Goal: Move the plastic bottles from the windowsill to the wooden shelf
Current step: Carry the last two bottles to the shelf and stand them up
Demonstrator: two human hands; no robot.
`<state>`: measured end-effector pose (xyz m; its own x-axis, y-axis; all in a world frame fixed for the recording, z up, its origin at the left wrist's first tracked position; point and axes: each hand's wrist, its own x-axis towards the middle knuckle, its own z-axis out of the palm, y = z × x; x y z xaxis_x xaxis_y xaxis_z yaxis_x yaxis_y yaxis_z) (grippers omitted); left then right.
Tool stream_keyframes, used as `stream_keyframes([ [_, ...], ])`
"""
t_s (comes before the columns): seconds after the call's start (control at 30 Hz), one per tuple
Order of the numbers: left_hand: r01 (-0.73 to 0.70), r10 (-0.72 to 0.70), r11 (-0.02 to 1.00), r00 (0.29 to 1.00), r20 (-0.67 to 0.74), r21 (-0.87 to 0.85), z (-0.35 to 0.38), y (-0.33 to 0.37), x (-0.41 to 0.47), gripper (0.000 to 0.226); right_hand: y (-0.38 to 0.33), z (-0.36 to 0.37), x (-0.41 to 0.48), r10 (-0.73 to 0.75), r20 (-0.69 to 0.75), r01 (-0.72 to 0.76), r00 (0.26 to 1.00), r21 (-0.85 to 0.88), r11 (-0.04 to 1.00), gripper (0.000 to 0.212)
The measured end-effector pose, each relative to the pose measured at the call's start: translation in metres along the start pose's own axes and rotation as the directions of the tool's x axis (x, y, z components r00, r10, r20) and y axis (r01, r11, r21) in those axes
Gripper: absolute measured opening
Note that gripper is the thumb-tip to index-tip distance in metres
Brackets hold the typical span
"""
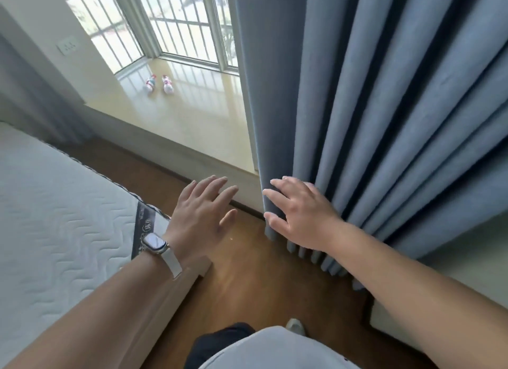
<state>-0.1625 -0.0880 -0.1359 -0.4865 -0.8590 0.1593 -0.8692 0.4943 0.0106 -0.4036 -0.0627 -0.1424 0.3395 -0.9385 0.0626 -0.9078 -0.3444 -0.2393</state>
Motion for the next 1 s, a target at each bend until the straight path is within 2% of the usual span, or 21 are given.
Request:
stream_keyframes([
  [0.07,0.050,-0.050,0.999,0.999,0.003,0.006,-0.003,-0.006,-0.005,0.054,-0.004,-0.002,0.015,-0.051,0.037,0.051,0.998,-0.010,0.999,0.059],
  [0.27,0.188,-0.186,0.982,0.979,-0.077,0.009,-0.019,-0.032,-0.012,0.052,-0.018,-0.014,0.066,-0.156,-0.005,0.156,0.988,0.029,0.987,0.059],
  [0.43,0.187,-0.183,0.981,0.980,-0.081,0.045,-0.011,-0.054,-0.013,0.052,-0.031,-0.018,0.102,-0.205,0.029,0.205,0.978,-0.014,0.979,0.061],
  [0.57,0.233,-0.231,0.973,0.970,-0.082,0.012,-0.003,-0.087,-0.001,0.053,-0.041,-0.013,0.130,-0.218,0.084,0.224,0.972,-0.074,0.972,0.063],
  [0.83,0.225,-0.227,0.974,0.968,-0.104,-0.036,0.010,-0.177,0.027,0.052,-0.086,-0.009,0.220,-0.195,0.149,0.214,0.969,-0.121,0.969,0.059],
  [1.0,0.236,-0.244,0.969,0.964,-0.108,-0.079,0.013,-0.248,0.041,0.053,-0.117,-0.006,0.278,-0.160,0.134,0.177,0.978,-0.129,0.976,0.068],
])
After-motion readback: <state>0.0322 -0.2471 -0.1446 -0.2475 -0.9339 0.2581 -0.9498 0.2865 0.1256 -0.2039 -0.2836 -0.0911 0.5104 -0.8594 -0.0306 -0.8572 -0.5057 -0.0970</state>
